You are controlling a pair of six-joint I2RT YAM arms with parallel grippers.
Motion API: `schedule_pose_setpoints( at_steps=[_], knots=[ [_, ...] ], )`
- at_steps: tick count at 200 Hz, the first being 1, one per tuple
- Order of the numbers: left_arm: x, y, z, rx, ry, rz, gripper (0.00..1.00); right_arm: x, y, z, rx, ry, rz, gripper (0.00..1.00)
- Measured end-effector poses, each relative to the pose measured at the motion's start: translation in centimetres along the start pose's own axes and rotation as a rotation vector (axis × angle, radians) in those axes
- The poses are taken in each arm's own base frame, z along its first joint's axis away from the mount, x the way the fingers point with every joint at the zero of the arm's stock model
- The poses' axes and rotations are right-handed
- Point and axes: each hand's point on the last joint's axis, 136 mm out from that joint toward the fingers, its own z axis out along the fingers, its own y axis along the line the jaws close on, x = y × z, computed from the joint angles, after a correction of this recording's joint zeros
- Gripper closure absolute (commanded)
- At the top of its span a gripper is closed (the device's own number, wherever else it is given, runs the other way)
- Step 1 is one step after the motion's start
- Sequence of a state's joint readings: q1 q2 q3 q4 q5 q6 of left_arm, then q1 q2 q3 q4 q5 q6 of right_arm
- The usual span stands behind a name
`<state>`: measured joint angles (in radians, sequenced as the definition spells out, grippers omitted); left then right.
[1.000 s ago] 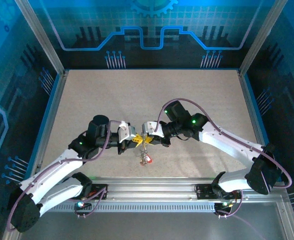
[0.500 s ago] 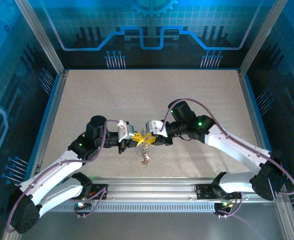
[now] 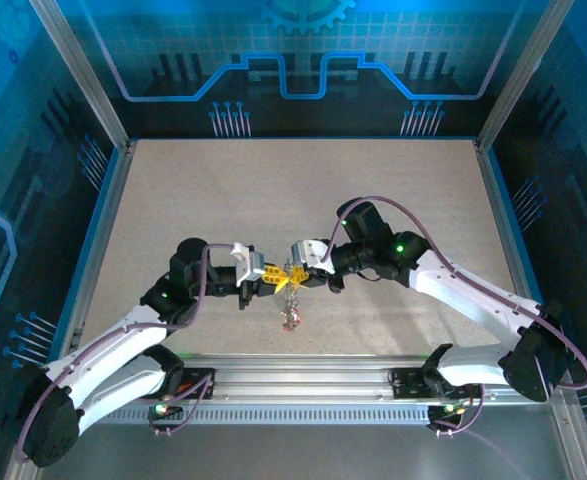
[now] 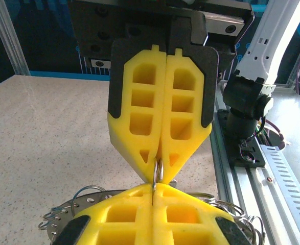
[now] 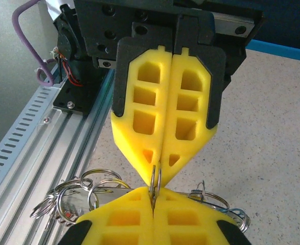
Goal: Put the keys on the keyring
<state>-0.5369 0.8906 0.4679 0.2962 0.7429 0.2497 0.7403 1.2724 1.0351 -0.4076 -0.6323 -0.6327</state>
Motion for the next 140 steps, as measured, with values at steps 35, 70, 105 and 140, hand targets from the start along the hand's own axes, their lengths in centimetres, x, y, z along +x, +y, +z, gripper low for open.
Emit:
schedule_pose_setpoints(
  at_steps=[35, 70, 105, 140],
  knots=[
    [0.5, 0.1, 0.0, -0.009, 0.024, -0.002, 0.71, 1.7, 0.2, 0.5, 0.013, 0.097, -0.008, 1.00],
    [0.3, 0.5, 0.1, -0.004, 0.090, 0.009, 0.74, 2.8, 0.4, 2.0, -0.016, 0.216, -0.028, 1.00],
    [0.6, 0.6, 0.1, -0.002, 0.127, 0.016, 0.72, 3.1, 0.3, 2.2, -0.011, 0.240, -0.030, 1.00],
    [1.4, 0.5, 0.0, -0.012, 0.139, 0.005, 0.69, 3.1, 0.2, 2.1, -0.008, 0.238, -0.028, 1.00]
  ],
)
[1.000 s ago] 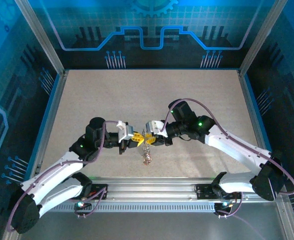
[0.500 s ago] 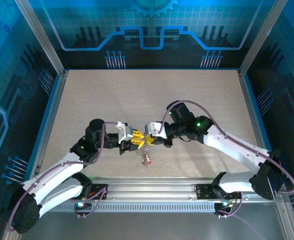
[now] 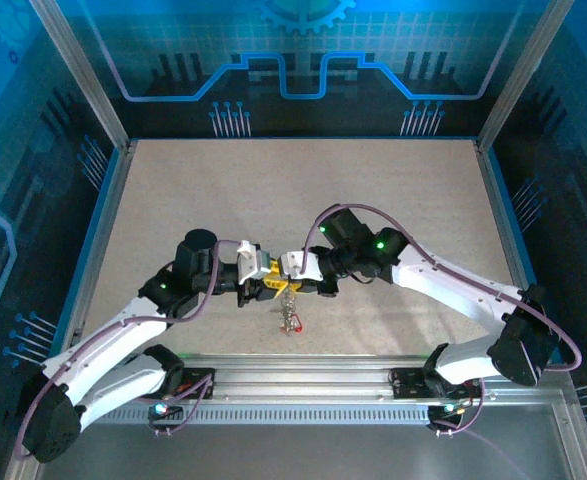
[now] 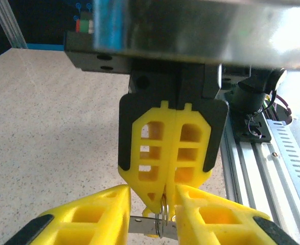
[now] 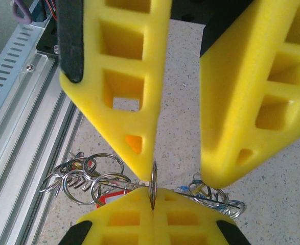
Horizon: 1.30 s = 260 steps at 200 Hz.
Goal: Put the keys on the keyring
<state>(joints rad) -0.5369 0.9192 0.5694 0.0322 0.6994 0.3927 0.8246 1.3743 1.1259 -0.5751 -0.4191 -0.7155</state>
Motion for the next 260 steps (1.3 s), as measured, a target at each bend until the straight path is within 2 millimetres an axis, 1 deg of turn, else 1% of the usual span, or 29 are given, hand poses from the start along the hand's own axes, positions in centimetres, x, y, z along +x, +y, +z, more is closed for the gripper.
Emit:
schedule_pose_setpoints(
  at_steps=[19, 44, 68, 98, 111, 125, 138, 143, 169, 184, 212, 251, 260],
  knots=[
    [0.6, 0.0, 0.0, -0.009, 0.010, -0.008, 0.71, 0.0, -0.3, -0.3, 0.009, -0.007, 0.003, 1.00],
    [0.7, 0.1, 0.0, -0.011, 0.011, -0.008, 0.72, -0.4, -0.6, -0.9, 0.031, -0.029, 0.002, 1.00],
    [1.2, 0.1, 0.3, -0.003, 0.025, -0.023, 0.80, -0.9, -0.5, -1.2, 0.032, -0.053, -0.006, 1.00],
    [1.6, 0.2, 0.6, 0.006, 0.036, -0.034, 0.86, -1.1, -0.5, -1.1, 0.030, -0.069, 0.000, 1.00],
    [1.5, 0.2, 0.6, 0.008, 0.034, -0.032, 0.92, -1.2, -0.5, -1.1, 0.031, -0.072, 0.001, 1.00],
    [1.5, 0.1, 0.6, 0.008, 0.034, -0.032, 0.92, -1.2, -0.5, -1.1, 0.031, -0.072, 0.006, 1.00],
    [1.5, 0.2, 0.6, 0.008, 0.034, -0.033, 0.84, -1.2, -0.5, -1.1, 0.030, -0.072, 0.007, 1.00],
    [1.5, 0.1, 0.6, 0.008, 0.033, -0.033, 0.83, -1.2, -0.5, -1.1, 0.030, -0.072, 0.007, 1.00],
    [1.2, 0.1, 0.5, 0.012, 0.024, -0.039, 0.82, -1.2, -0.4, -1.1, 0.028, -0.073, 0.006, 1.00],
    [1.2, 0.1, 0.5, 0.012, 0.022, -0.045, 0.83, -1.2, -0.4, -1.1, 0.028, -0.074, 0.006, 1.00],
    [1.1, 0.0, 0.5, 0.014, 0.019, -0.043, 0.88, -1.2, -0.5, -1.1, 0.030, -0.076, 0.004, 1.00],
    [1.0, 0.0, 0.5, 0.017, 0.017, -0.042, 0.90, -1.2, -0.5, -1.1, 0.030, -0.076, 0.004, 1.00],
    [1.0, -0.1, 0.5, 0.018, 0.017, -0.041, 0.96, -1.2, -0.5, -1.1, 0.030, -0.076, 0.004, 1.00]
  ],
)
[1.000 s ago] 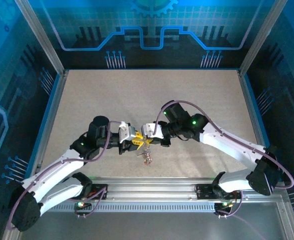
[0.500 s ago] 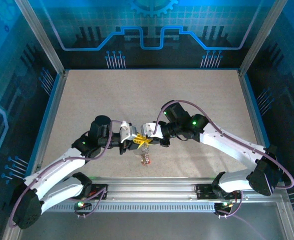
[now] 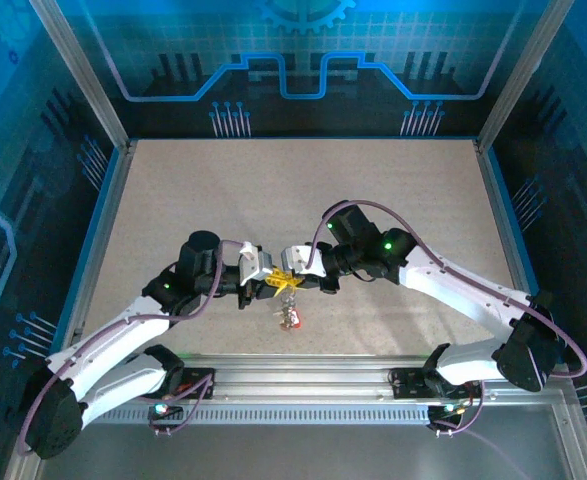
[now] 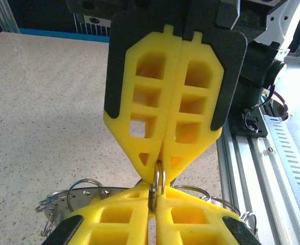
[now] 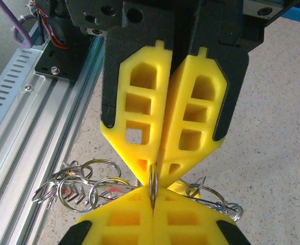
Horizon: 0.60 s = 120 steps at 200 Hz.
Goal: Put the keys on the keyring
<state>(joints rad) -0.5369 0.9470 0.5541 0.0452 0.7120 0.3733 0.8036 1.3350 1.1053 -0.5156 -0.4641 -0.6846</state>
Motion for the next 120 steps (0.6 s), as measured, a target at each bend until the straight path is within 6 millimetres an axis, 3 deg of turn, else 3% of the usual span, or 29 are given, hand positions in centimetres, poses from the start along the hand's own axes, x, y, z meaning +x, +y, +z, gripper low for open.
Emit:
schedule_pose_setpoints(
  at_steps=[11, 31, 120],
  knots=[
    [0.0, 0.0, 0.0, 0.001, 0.002, -0.004, 1.00, 0.0, 0.0, 0.0, -0.002, 0.001, 0.002, 0.98],
    [0.1, -0.1, 0.0, 0.004, 0.001, 0.000, 1.00, 0.1, 0.2, 0.0, -0.008, -0.006, 0.012, 0.82],
    [-2.8, -0.6, -0.2, 0.045, -0.109, 0.030, 1.00, -0.1, 0.3, -2.6, 0.013, -0.143, 0.053, 0.77]
  ],
)
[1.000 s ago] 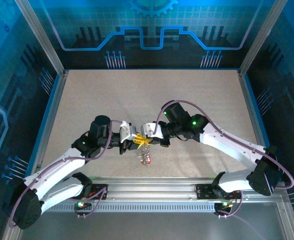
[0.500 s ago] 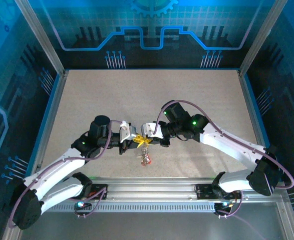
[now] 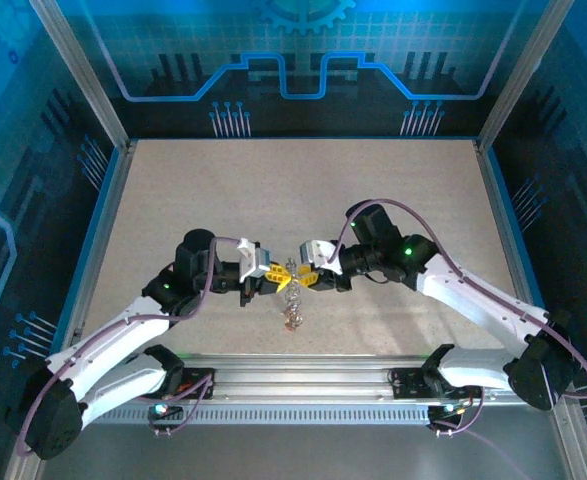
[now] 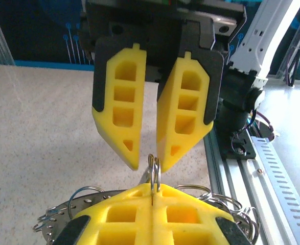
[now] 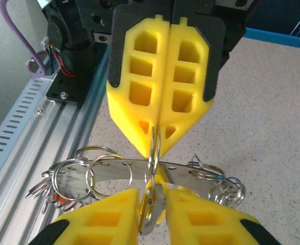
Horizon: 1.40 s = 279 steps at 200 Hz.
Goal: Put the keys on the keyring
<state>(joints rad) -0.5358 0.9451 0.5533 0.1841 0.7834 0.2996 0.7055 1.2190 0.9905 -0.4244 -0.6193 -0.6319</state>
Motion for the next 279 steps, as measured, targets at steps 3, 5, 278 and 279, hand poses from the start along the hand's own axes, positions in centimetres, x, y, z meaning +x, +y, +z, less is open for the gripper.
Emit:
schedule_pose_setpoints(
  at_steps=[3, 5, 278, 279],
  knots=[
    [-0.1, 0.0, 0.0, 0.000, -0.004, -0.001, 1.00, 0.0, 0.1, 0.0, -0.003, -0.003, 0.000, 0.77],
    [-0.2, 0.0, 0.0, 0.000, -0.006, 0.000, 1.00, -0.1, 0.1, 0.0, -0.005, -0.006, -0.001, 0.77],
    [-0.1, 0.5, 0.7, 0.012, -0.090, -0.013, 0.88, -1.6, -0.5, -0.3, -0.012, -0.128, 0.023, 0.98],
    [-0.1, 0.5, 0.7, 0.012, -0.090, -0.013, 0.85, -1.6, -0.5, -0.3, -0.011, -0.127, 0.022, 0.98]
  ],
)
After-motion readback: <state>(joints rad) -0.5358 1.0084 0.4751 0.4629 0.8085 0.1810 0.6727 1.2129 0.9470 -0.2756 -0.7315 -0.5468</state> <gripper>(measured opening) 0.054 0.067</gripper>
